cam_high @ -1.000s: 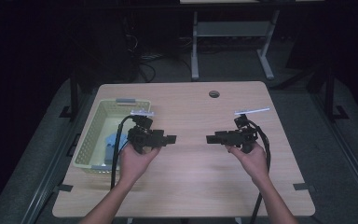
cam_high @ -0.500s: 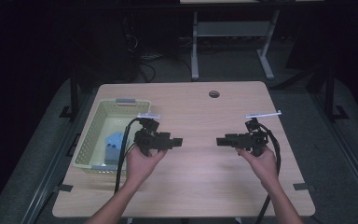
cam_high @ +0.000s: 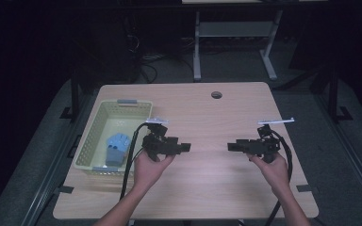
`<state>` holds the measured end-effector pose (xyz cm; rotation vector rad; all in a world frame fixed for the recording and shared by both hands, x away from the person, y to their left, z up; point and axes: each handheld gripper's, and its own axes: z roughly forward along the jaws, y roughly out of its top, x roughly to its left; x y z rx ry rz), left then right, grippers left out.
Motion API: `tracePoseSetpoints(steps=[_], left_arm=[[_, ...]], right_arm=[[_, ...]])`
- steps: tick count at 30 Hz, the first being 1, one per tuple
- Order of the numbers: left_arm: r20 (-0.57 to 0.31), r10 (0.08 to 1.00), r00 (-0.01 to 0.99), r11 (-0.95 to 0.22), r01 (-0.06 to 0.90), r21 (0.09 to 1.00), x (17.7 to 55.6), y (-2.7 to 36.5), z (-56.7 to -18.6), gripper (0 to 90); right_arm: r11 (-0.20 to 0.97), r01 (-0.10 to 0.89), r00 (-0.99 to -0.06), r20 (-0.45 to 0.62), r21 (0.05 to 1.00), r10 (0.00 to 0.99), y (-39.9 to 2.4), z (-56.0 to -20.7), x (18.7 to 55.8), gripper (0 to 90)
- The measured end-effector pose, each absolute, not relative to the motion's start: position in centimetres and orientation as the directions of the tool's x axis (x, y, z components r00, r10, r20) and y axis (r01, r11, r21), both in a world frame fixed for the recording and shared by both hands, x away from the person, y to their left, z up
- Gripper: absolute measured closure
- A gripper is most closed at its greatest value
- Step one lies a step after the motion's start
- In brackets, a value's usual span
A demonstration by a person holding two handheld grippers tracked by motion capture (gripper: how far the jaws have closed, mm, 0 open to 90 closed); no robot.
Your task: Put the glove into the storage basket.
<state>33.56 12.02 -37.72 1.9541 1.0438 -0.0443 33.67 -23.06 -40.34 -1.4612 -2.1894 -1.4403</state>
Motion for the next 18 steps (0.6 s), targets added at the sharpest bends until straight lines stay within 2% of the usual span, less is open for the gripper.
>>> tracePoseSetpoints(steps=[18], left_arm=[[-0.415,0.620,0.665,-0.256,0.672,0.695,32.6,10.6,-39.0,31.5]], right_arm=[[0.051,0.782,-0.498,0.574,0.621,0.650,-25.0,-42.3,32.0,31.8]])
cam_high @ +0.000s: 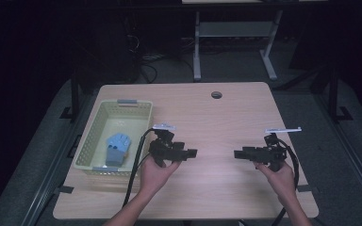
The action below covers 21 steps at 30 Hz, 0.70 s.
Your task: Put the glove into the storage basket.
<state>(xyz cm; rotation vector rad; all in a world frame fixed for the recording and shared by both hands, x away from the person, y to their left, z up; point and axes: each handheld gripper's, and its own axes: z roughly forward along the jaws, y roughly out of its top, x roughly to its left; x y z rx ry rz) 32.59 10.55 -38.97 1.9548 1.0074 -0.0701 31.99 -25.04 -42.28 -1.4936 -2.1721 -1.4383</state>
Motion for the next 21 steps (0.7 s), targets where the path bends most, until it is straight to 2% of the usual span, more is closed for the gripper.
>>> tracePoseSetpoints(steps=[17,21], left_arm=[[-0.420,0.587,0.692,-0.260,0.653,0.712,31.5,10.0,-40.4,31.0],[-0.419,0.579,0.699,-0.262,0.647,0.716,30.9,9.9,-41.1,30.9]], right_arm=[[0.042,0.779,-0.492,0.568,0.625,0.660,-26.9,-43.9,29.1,29.8],[0.067,0.772,-0.500,0.538,0.633,0.679,-27.2,-44.4,28.3,29.6]])
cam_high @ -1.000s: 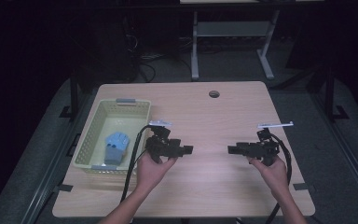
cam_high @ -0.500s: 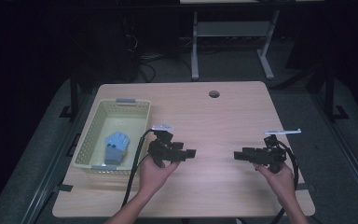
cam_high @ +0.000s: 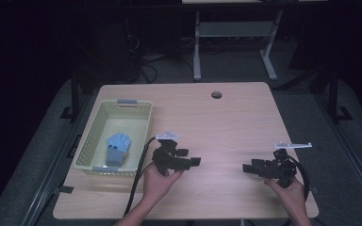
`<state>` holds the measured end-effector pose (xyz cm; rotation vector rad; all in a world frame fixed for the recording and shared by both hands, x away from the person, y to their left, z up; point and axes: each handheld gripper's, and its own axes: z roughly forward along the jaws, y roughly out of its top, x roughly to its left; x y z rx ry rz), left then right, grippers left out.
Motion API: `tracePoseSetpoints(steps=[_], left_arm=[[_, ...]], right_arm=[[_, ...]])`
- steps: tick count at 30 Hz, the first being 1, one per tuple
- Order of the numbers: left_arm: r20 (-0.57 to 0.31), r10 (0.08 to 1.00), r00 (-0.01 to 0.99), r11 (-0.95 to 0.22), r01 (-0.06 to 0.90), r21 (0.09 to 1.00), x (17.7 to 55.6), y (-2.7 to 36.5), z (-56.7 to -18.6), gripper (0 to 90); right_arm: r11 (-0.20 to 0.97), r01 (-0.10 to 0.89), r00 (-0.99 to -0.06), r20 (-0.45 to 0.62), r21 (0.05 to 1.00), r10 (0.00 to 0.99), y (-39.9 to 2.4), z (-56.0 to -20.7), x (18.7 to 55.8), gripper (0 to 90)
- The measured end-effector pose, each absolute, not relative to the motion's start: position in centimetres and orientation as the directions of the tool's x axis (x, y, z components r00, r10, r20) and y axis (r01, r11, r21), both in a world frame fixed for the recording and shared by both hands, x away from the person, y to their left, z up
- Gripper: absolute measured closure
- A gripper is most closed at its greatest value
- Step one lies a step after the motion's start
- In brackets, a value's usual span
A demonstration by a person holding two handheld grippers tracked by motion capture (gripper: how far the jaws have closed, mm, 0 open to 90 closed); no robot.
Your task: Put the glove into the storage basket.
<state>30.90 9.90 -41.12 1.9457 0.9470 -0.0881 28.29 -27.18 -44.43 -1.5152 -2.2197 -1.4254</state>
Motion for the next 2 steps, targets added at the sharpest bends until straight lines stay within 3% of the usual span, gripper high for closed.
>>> tracePoseSetpoints(steps=[2], left_arm=[[-0.420,0.575,0.703,-0.269,0.646,0.714,30.59,9.83,-41.64,30.9]], right_arm=[[0.081,0.762,-0.509,0.516,0.643,0.689,-27.32,-44.54,28.03,29.1]])
